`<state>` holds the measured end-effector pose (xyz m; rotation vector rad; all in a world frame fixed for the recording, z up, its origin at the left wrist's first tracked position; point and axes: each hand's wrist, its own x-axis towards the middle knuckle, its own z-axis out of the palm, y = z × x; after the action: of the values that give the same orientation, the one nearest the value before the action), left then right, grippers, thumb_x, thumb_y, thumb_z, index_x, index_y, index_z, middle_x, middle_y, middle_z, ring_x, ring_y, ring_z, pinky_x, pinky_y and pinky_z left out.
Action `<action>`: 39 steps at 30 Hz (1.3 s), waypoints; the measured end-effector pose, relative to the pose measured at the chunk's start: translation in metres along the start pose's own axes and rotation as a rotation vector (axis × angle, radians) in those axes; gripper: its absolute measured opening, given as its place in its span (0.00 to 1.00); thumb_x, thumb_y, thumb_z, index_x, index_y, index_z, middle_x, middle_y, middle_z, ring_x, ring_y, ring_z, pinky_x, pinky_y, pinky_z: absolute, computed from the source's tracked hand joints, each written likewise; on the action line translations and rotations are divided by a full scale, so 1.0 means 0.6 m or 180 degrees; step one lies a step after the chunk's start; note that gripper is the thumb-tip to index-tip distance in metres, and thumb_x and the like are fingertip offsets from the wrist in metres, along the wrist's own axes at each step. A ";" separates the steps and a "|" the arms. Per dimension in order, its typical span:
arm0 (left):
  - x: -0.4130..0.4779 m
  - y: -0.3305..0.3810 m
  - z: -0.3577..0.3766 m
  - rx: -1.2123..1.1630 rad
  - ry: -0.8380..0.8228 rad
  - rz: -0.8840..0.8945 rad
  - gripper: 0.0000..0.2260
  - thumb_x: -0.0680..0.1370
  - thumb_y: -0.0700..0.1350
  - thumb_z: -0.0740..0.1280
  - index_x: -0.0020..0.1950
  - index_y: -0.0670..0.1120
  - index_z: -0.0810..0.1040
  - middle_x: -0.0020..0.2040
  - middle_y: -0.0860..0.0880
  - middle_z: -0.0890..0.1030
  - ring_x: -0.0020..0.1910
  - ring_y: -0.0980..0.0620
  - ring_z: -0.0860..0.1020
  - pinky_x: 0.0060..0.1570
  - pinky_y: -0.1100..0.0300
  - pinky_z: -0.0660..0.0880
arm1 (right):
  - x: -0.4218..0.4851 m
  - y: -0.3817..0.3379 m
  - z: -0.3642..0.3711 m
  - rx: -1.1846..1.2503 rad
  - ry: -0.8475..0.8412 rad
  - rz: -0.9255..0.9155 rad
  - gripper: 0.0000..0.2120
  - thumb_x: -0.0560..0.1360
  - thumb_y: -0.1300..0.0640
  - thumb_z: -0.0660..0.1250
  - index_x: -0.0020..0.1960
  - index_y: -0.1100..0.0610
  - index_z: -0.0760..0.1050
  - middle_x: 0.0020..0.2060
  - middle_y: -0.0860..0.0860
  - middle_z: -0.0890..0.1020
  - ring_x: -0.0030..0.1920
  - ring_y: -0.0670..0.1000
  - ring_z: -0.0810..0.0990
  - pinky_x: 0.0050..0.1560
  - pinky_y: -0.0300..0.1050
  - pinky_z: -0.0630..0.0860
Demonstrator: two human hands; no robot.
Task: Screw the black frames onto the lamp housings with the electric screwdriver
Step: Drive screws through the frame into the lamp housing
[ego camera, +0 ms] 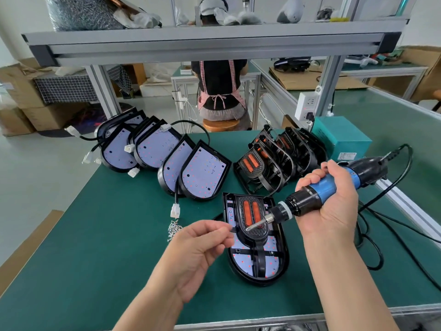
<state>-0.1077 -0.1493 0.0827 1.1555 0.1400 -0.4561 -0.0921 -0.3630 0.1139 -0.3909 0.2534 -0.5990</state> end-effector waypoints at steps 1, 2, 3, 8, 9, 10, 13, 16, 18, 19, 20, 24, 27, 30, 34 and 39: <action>0.000 -0.003 0.008 -0.0160 -0.0016 -0.0101 0.05 0.66 0.37 0.74 0.39 0.39 0.86 0.36 0.43 0.82 0.30 0.56 0.78 0.28 0.70 0.75 | -0.003 0.000 0.008 0.0023 -0.0013 -0.0039 0.06 0.78 0.61 0.68 0.47 0.57 0.71 0.32 0.48 0.74 0.28 0.44 0.73 0.32 0.36 0.74; 0.001 -0.004 0.015 -0.0329 -0.0029 -0.0206 0.05 0.66 0.37 0.73 0.39 0.39 0.87 0.35 0.44 0.81 0.28 0.57 0.77 0.26 0.71 0.74 | -0.006 -0.001 0.015 0.0040 -0.0025 -0.0077 0.06 0.78 0.61 0.68 0.47 0.57 0.71 0.32 0.48 0.74 0.28 0.44 0.73 0.32 0.37 0.75; 0.001 -0.004 0.021 -0.0527 -0.0054 -0.0327 0.05 0.66 0.37 0.73 0.39 0.38 0.87 0.34 0.44 0.80 0.28 0.57 0.76 0.25 0.71 0.73 | -0.008 -0.001 0.021 0.0038 -0.0035 -0.0118 0.06 0.78 0.61 0.68 0.46 0.57 0.71 0.32 0.48 0.74 0.28 0.44 0.73 0.32 0.37 0.75; -0.004 0.006 0.037 -0.1252 -0.0171 -0.0655 0.05 0.62 0.33 0.73 0.37 0.36 0.85 0.37 0.40 0.82 0.30 0.53 0.80 0.26 0.70 0.76 | -0.015 -0.002 0.032 -0.0130 -0.0073 -0.0315 0.07 0.79 0.62 0.67 0.44 0.55 0.71 0.31 0.48 0.74 0.28 0.45 0.72 0.32 0.38 0.74; -0.005 0.007 0.039 -0.1264 -0.0181 -0.0655 0.06 0.61 0.32 0.74 0.36 0.36 0.85 0.37 0.40 0.82 0.30 0.53 0.81 0.26 0.70 0.76 | -0.016 -0.001 0.031 -0.0150 -0.0076 -0.0342 0.07 0.78 0.62 0.68 0.43 0.55 0.71 0.31 0.48 0.74 0.28 0.45 0.72 0.32 0.38 0.74; -0.007 0.007 0.041 -0.1255 -0.0178 -0.0653 0.05 0.61 0.32 0.74 0.36 0.36 0.85 0.37 0.40 0.82 0.30 0.52 0.81 0.26 0.69 0.76 | -0.017 -0.001 0.031 -0.0171 -0.0078 -0.0368 0.07 0.78 0.62 0.68 0.43 0.55 0.71 0.32 0.48 0.74 0.28 0.45 0.72 0.32 0.38 0.75; -0.008 0.005 0.043 -0.1216 -0.0145 -0.0626 0.04 0.61 0.32 0.73 0.35 0.36 0.85 0.37 0.39 0.82 0.30 0.52 0.81 0.26 0.69 0.77 | -0.019 -0.001 0.029 -0.0249 -0.0077 -0.0419 0.07 0.78 0.62 0.68 0.44 0.55 0.72 0.32 0.48 0.74 0.29 0.46 0.73 0.33 0.39 0.75; -0.007 0.002 0.044 -0.1129 -0.0109 -0.0535 0.05 0.61 0.32 0.73 0.35 0.37 0.85 0.37 0.38 0.82 0.30 0.52 0.81 0.26 0.69 0.77 | -0.020 -0.001 0.027 -0.0277 -0.0076 -0.0438 0.07 0.78 0.62 0.69 0.45 0.55 0.72 0.32 0.48 0.74 0.29 0.46 0.73 0.33 0.39 0.75; -0.007 0.001 0.045 -0.1091 -0.0086 -0.0463 0.05 0.60 0.32 0.73 0.34 0.37 0.85 0.37 0.39 0.82 0.30 0.52 0.81 0.27 0.69 0.77 | -0.019 -0.001 0.027 -0.0263 -0.0088 -0.0441 0.07 0.78 0.62 0.69 0.46 0.55 0.71 0.32 0.48 0.74 0.29 0.46 0.73 0.33 0.39 0.75; -0.007 0.000 0.046 -0.1067 -0.0076 -0.0423 0.05 0.60 0.32 0.74 0.34 0.37 0.85 0.37 0.39 0.82 0.30 0.52 0.81 0.27 0.69 0.77 | -0.019 -0.001 0.027 -0.0263 -0.0096 -0.0446 0.07 0.78 0.62 0.69 0.46 0.55 0.71 0.32 0.48 0.74 0.29 0.46 0.73 0.33 0.39 0.75; -0.006 -0.001 0.046 -0.1045 -0.0071 -0.0383 0.05 0.59 0.32 0.74 0.34 0.37 0.85 0.37 0.39 0.82 0.30 0.51 0.81 0.27 0.68 0.77 | -0.019 -0.001 0.027 -0.0271 -0.0106 -0.0455 0.07 0.78 0.62 0.69 0.46 0.55 0.71 0.32 0.48 0.74 0.29 0.46 0.73 0.34 0.39 0.75; -0.008 -0.004 0.047 -0.0966 -0.0091 -0.0216 0.05 0.59 0.33 0.73 0.33 0.38 0.85 0.36 0.40 0.82 0.30 0.52 0.81 0.29 0.68 0.78 | -0.021 -0.001 0.029 -0.0351 -0.0144 -0.0506 0.07 0.78 0.61 0.69 0.47 0.55 0.71 0.32 0.48 0.74 0.29 0.46 0.73 0.34 0.39 0.75; -0.011 -0.009 0.049 -0.0775 -0.0066 0.0066 0.04 0.61 0.33 0.73 0.33 0.40 0.85 0.37 0.40 0.82 0.31 0.52 0.81 0.31 0.68 0.78 | -0.024 0.000 0.030 -0.0403 -0.0179 -0.0549 0.06 0.78 0.61 0.68 0.47 0.55 0.71 0.33 0.48 0.74 0.29 0.46 0.73 0.34 0.39 0.75; -0.012 -0.022 0.053 -0.0111 0.0165 0.0660 0.10 0.70 0.30 0.72 0.34 0.44 0.84 0.37 0.41 0.82 0.33 0.51 0.81 0.34 0.66 0.78 | -0.028 0.001 0.031 -0.0455 -0.0167 -0.0593 0.07 0.78 0.61 0.68 0.45 0.55 0.71 0.32 0.48 0.74 0.29 0.46 0.73 0.34 0.39 0.75; -0.012 -0.038 0.058 0.0378 0.0366 0.1318 0.15 0.75 0.27 0.68 0.37 0.45 0.84 0.34 0.42 0.83 0.33 0.51 0.81 0.35 0.66 0.77 | -0.029 0.005 0.034 -0.0547 -0.0013 -0.0617 0.08 0.77 0.62 0.69 0.44 0.55 0.70 0.31 0.48 0.74 0.29 0.47 0.74 0.34 0.39 0.75; -0.009 -0.047 0.056 0.0450 0.0354 0.1491 0.15 0.76 0.26 0.68 0.37 0.45 0.83 0.32 0.43 0.83 0.32 0.51 0.81 0.35 0.65 0.78 | -0.028 0.011 0.030 -0.0609 0.0165 -0.0596 0.08 0.77 0.62 0.69 0.45 0.55 0.70 0.30 0.48 0.74 0.30 0.47 0.74 0.34 0.40 0.76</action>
<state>-0.1284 -0.1873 0.0741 1.3065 -0.0692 0.0135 -0.0959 -0.3432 0.1291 -0.5885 0.3274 -0.7724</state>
